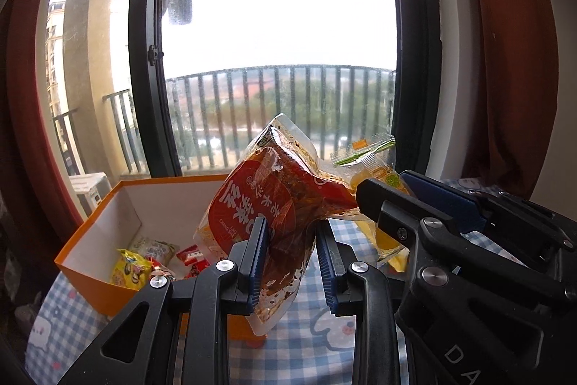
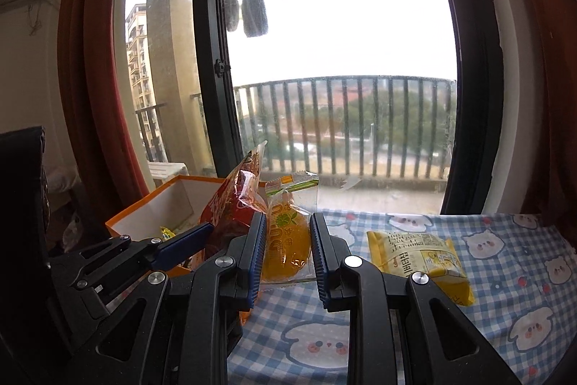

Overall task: Organize snacks
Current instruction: 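Lift both snacks and carry them over the orange box, then lower both snacks into the orange box and open both tools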

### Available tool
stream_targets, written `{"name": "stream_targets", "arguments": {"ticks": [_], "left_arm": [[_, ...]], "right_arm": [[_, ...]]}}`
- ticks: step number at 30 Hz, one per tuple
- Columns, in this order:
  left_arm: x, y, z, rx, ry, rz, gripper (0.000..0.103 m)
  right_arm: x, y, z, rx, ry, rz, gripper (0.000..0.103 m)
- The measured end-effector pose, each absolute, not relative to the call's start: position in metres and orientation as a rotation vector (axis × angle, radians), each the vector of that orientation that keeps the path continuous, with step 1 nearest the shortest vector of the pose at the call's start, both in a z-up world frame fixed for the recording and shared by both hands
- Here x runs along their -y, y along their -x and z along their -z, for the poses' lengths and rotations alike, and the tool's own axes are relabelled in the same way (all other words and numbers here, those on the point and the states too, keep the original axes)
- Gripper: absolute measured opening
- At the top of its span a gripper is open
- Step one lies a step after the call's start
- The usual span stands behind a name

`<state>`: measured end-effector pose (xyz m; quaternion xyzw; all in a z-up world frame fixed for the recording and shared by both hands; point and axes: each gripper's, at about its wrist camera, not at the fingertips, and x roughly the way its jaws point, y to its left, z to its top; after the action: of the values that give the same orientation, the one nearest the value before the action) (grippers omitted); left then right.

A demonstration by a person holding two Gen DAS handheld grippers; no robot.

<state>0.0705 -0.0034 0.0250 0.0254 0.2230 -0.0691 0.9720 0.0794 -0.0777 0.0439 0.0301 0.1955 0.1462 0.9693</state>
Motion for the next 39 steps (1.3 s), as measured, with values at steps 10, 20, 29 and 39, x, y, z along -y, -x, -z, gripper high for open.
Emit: {"name": "stream_targets", "arguments": {"ticks": [10, 20, 29, 39], "left_arm": [[-0.038, -0.085, -0.028, -0.426, -0.003, 0.056, 0.026], [-0.078, -0.126, -0.014, -0.465, 0.066, -0.018, 0.026], [-0.098, -0.159, 0.013, -0.559, 0.114, -0.088, 0.026], [-0.111, -0.187, 0.041, -0.676, 0.143, -0.156, 0.038]], "right_arm": [[0.028, -0.105, -0.050, -0.377, -0.056, -0.377, 0.028], [-0.007, -0.147, -0.042, -0.409, -0.020, -0.452, 0.028], [-0.030, -0.202, -0.014, -0.482, -0.041, -0.516, 0.028], [-0.042, -0.235, 0.022, -0.606, -0.052, -0.526, 0.028]]}}
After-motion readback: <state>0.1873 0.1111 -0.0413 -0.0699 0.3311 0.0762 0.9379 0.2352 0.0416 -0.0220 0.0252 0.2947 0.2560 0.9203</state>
